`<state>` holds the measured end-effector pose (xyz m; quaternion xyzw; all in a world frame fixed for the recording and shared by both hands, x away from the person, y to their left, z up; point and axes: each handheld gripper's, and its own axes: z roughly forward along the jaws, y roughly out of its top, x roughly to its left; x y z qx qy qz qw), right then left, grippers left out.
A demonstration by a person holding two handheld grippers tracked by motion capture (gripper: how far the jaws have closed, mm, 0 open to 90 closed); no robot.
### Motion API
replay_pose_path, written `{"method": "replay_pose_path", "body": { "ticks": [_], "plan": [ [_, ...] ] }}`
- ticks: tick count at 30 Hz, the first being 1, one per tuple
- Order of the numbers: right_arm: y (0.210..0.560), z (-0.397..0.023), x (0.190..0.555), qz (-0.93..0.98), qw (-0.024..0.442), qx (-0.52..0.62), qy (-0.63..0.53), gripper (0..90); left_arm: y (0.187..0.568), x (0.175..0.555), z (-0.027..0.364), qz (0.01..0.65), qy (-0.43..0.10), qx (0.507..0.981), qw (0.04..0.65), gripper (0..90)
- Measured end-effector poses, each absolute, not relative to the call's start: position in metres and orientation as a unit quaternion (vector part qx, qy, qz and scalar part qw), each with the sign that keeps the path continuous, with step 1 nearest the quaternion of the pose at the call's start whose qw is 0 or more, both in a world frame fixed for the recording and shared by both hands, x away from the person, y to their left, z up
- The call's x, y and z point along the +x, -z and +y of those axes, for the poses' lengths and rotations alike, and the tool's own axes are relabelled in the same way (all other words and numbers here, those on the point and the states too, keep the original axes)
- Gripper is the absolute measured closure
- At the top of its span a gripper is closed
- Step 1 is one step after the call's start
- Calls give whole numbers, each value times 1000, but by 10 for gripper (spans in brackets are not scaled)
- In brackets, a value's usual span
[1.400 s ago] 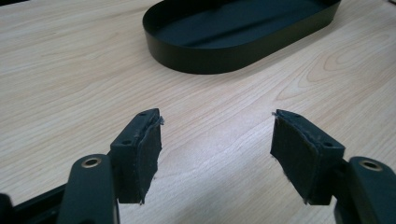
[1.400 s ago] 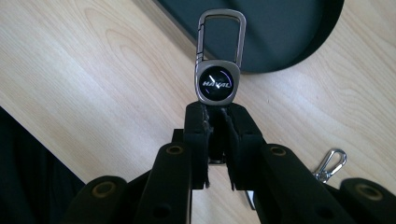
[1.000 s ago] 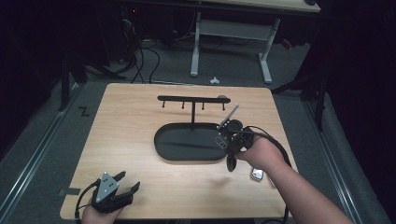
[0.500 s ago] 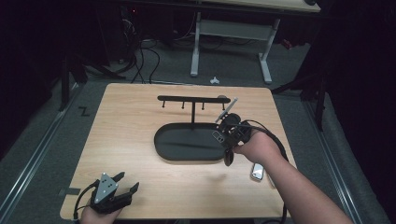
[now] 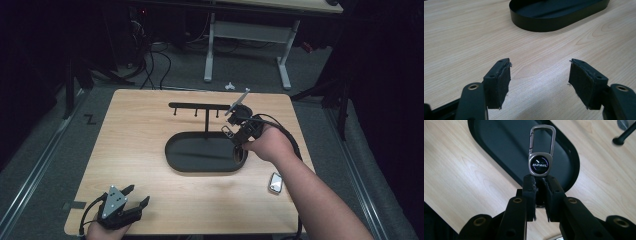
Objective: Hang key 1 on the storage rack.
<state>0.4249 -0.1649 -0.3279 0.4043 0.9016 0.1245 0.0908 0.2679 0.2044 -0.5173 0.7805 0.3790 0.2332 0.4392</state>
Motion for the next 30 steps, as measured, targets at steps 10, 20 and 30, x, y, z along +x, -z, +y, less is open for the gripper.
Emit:
{"method": "replay_pose_path", "body": {
  "ticks": [10,20,30],
  "plan": [
    [322,-152,444,896,105,412,-130,802,517,269,206,378,-231,780,441,341],
    [321,-140,460,894,113,413,-134,803,517,269,206,378,-232,779,443,341],
    [322,-135,462,893,120,416,-127,802,517,269,206,376,-232,780,444,341]
  ]
}}
